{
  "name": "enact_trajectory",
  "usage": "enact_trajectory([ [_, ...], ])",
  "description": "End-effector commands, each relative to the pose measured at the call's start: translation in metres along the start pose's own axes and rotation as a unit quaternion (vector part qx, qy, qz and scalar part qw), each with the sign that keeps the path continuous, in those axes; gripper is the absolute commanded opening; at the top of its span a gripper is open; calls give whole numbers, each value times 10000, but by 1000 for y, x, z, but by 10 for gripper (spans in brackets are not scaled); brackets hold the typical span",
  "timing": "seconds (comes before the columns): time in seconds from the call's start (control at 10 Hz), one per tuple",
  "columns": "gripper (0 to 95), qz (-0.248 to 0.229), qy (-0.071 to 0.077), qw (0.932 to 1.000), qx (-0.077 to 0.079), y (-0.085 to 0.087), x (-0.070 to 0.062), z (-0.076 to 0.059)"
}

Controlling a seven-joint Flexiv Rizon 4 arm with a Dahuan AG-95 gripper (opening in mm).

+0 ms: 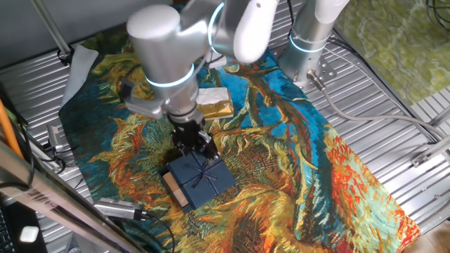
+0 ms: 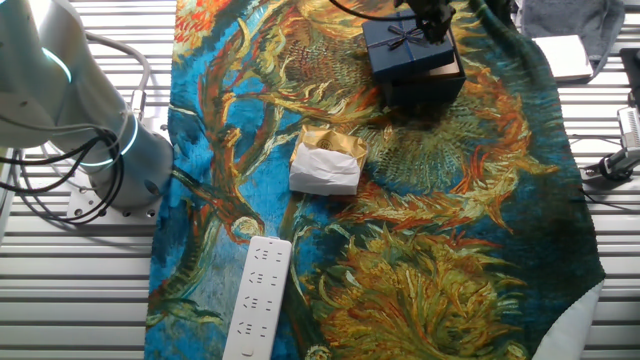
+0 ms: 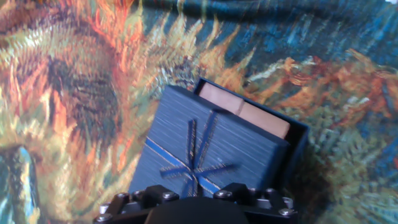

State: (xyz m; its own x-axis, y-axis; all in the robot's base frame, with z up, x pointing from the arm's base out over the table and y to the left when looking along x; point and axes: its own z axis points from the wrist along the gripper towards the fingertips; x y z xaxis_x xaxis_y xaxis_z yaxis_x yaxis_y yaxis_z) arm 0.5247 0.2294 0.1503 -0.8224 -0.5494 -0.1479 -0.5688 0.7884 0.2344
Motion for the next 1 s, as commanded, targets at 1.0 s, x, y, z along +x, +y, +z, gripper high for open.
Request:
enact_trajectory([
  [1.0, 760, 65, 192, 9997, 127, 19, -6, 10],
])
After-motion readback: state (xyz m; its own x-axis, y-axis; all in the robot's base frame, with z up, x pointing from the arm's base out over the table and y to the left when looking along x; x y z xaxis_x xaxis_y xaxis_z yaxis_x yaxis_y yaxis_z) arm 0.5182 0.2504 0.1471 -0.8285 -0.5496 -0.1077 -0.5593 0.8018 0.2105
